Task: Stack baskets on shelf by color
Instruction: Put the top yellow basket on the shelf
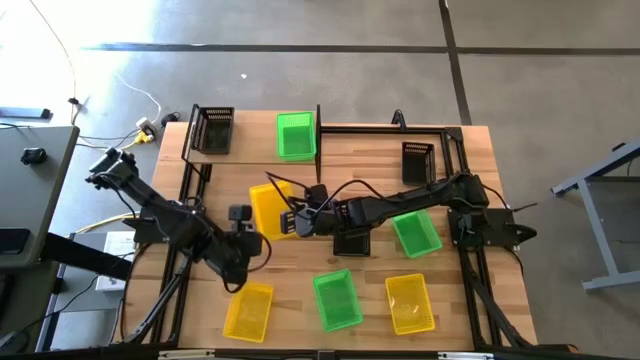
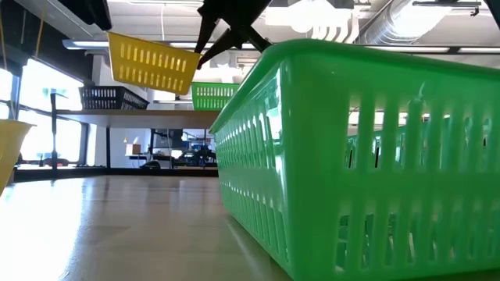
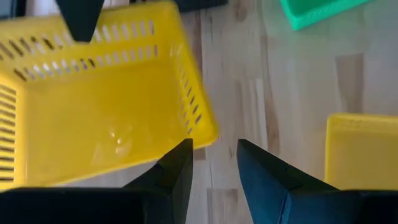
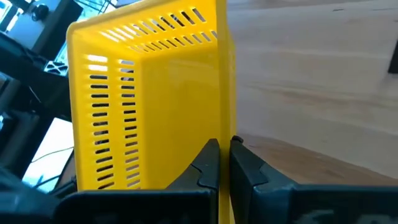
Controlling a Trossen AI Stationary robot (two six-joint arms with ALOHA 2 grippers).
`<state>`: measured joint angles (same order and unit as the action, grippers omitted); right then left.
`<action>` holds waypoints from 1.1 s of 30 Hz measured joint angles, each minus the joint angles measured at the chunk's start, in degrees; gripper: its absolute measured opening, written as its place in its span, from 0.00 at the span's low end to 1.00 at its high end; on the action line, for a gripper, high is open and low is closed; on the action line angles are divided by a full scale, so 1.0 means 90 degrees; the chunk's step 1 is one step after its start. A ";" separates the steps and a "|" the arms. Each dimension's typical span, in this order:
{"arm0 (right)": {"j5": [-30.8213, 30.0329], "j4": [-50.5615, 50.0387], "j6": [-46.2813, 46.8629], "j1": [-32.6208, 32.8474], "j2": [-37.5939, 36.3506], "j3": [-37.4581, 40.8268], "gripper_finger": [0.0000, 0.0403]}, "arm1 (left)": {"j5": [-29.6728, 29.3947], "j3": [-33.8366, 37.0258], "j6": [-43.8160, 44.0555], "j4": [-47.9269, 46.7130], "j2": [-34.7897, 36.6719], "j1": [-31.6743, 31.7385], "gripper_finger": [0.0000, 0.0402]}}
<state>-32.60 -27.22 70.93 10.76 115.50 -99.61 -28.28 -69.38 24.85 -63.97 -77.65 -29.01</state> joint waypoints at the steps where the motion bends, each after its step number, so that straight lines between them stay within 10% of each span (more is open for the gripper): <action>1: 0.0001 0.0001 0.0044 0.0000 0.0000 0.0000 0.00 | -0.0077 0.0000 0.0000 0.0075 -0.0050 -0.0054 0.29; 23: -0.0146 0.0159 0.0124 0.0102 0.0007 0.0002 0.00 | -0.1729 -0.0032 -0.0283 0.0438 -0.0855 -0.0178 0.29; 33: -0.0090 0.0422 -0.0034 0.0146 0.0007 0.0005 0.00 | -0.1285 -0.0034 -0.0280 0.0360 -0.0855 0.0038 0.28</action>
<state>-33.41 -23.43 70.63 12.08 115.57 -99.57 -39.84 -69.69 22.33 -60.73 -85.34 -28.67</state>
